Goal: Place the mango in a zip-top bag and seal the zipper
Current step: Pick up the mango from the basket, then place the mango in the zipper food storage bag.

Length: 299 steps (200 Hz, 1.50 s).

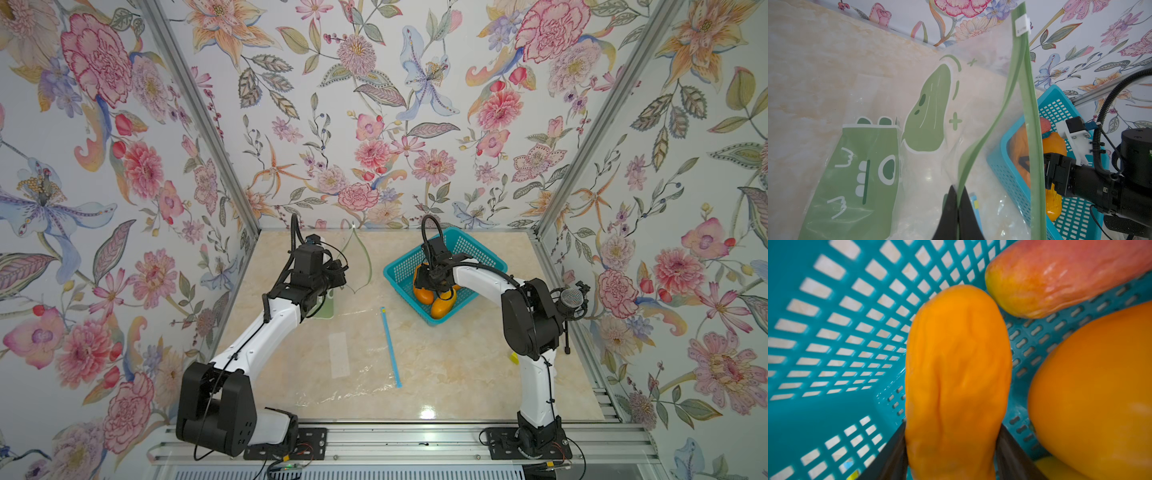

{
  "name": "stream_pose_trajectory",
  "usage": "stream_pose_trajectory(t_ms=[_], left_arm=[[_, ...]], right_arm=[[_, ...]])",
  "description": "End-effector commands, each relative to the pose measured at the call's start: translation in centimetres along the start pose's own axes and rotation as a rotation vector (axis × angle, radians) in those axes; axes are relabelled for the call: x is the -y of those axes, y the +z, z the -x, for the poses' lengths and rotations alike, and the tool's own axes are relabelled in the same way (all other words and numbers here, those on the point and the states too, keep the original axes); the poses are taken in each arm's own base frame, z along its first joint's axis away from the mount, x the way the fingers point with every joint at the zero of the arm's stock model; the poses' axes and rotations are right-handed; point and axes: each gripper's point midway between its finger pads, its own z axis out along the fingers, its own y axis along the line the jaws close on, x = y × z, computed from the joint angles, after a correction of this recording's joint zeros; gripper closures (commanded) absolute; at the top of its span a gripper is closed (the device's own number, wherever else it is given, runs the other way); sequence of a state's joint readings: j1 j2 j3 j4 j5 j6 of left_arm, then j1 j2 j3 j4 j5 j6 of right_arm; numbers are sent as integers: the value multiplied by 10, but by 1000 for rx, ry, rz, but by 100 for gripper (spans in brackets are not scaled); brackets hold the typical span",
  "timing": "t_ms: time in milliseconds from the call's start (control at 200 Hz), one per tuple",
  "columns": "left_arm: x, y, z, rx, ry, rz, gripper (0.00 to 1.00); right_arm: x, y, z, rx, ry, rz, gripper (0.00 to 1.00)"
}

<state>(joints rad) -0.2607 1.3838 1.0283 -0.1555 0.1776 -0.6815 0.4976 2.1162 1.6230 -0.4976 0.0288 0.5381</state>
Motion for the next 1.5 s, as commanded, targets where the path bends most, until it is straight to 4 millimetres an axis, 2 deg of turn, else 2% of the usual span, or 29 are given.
stream_pose_trajectory(t_ms=[0,115,170,265,345,425,465,500,591,736,906,1006,1106,1161,1266,1406,1491], left_arm=[[3,-1,8,18,-20,-10,100],[4,-2,9,17,-16,-11,100],[4,-2,9,17,-16,-12,100],[4,0,8,14,-18,-17,100],[6,0,9,15,-18,-23,100],[8,1,9,15,-18,-30,100],[9,1,9,15,-19,-33,100],[10,2,8,13,-19,-36,100],[12,2,9,16,-18,-44,100],[19,0,11,17,-18,-63,100],[25,-3,14,23,-27,-81,100],[25,-5,17,32,-42,-77,100],[25,-7,21,40,-60,-71,100],[28,-6,23,41,-69,-82,100],[34,-5,26,41,-74,-104,100],[32,-4,26,39,-70,-96,100],[30,-3,24,36,-69,-89,100]], right_arm=[[1,-5,8,17,20,9,56],[-10,-40,17,76,1,49,63],[-21,-66,22,118,-15,83,66],[-49,-116,29,201,-49,172,64],[-79,-153,32,263,-77,278,62],[-115,-180,32,302,-99,411,62],[-130,-190,35,317,-100,472,62],[-157,-199,25,312,-131,548,62],[-199,-213,21,314,-167,677,62],[-240,-204,22,319,-198,748,62],[-262,-179,20,363,-238,709,62],[-260,-170,15,420,-254,686,60],[-253,-170,5,486,-250,699,57],[-249,-171,1,515,-243,722,50],[-245,-158,-6,494,-247,696,39],[-239,-157,-1,494,-261,642,25],[-230,-165,7,510,-250,630,23]])
